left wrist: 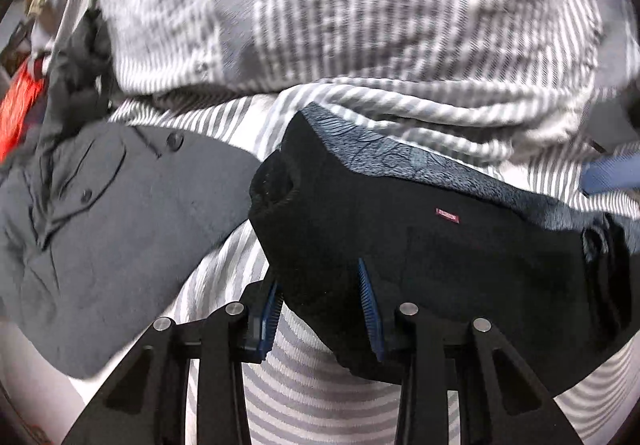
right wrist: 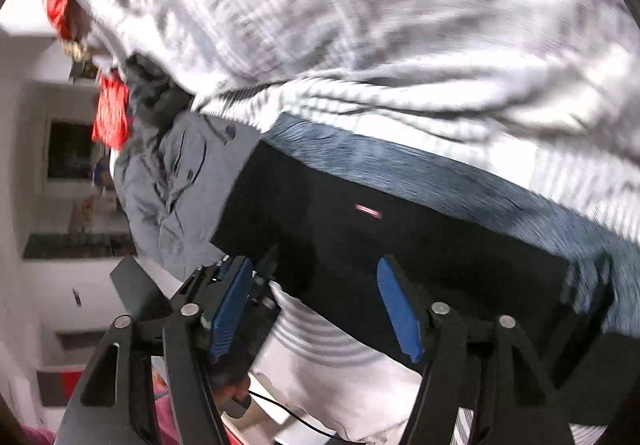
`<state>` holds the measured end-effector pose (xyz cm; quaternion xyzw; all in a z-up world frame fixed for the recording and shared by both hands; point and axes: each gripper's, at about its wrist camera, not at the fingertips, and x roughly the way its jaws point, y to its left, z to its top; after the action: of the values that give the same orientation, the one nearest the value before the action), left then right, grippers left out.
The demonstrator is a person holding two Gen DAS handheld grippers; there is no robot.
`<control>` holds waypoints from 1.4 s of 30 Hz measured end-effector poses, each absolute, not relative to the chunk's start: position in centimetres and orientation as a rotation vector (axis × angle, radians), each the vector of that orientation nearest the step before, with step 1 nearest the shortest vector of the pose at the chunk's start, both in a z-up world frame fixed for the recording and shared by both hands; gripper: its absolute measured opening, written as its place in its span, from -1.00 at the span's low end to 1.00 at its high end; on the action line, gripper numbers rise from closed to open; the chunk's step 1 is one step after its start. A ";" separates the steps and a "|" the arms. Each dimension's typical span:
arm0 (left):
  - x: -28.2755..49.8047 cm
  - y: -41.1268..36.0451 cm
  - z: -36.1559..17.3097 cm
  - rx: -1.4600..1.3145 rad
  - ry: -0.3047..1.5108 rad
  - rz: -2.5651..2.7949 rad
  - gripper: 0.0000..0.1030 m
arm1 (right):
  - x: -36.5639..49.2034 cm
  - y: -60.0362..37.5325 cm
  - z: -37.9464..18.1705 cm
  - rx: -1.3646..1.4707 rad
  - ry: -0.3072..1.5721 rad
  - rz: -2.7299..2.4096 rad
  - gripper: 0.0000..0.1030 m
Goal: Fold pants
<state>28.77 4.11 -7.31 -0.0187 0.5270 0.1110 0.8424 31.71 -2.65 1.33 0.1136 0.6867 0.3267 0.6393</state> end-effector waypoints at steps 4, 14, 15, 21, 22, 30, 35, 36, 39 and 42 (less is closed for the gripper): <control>28.7 3.7 -7.3 0.013 1.099 0.199 -0.27 | 32.2 1.8 0.6 0.175 1.606 0.800 0.39; 28.0 2.6 -7.1 0.127 1.050 0.131 -0.27 | 33.8 12.3 -3.4 -0.009 1.791 0.901 0.50; 28.0 2.4 -7.1 0.132 1.045 0.127 -0.27 | 33.7 13.0 -3.8 -0.041 1.801 0.902 0.50; 27.9 2.7 -6.7 0.107 1.051 0.113 -0.27 | 32.5 14.4 -5.3 -0.178 1.847 0.900 -0.51; 27.8 2.6 -6.5 0.112 1.045 0.110 -0.27 | 32.6 14.0 -5.1 -0.168 1.840 0.902 -0.58; 28.1 -0.7 -3.3 0.138 0.980 0.033 -0.27 | 33.0 6.5 -1.8 0.079 1.734 0.909 -0.67; 27.9 -4.5 -0.4 0.181 0.922 -0.028 -0.27 | 32.6 0.9 1.3 0.243 1.635 0.919 -0.67; 27.9 -5.2 0.3 0.190 0.912 -0.043 -0.27 | 32.4 -0.6 2.0 0.278 1.611 0.916 -0.67; 27.7 -7.9 1.9 0.224 0.885 -0.096 -0.27 | 31.6 -4.5 3.8 0.344 1.555 0.897 -0.66; 27.4 -11.2 3.4 0.250 0.863 -0.156 -0.27 | 30.9 -8.8 5.6 0.396 1.502 0.873 -0.66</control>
<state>27.37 -11.21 3.38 0.1207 0.4168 -0.0755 0.8978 30.91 -8.80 5.56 0.1729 0.6556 0.3810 0.6287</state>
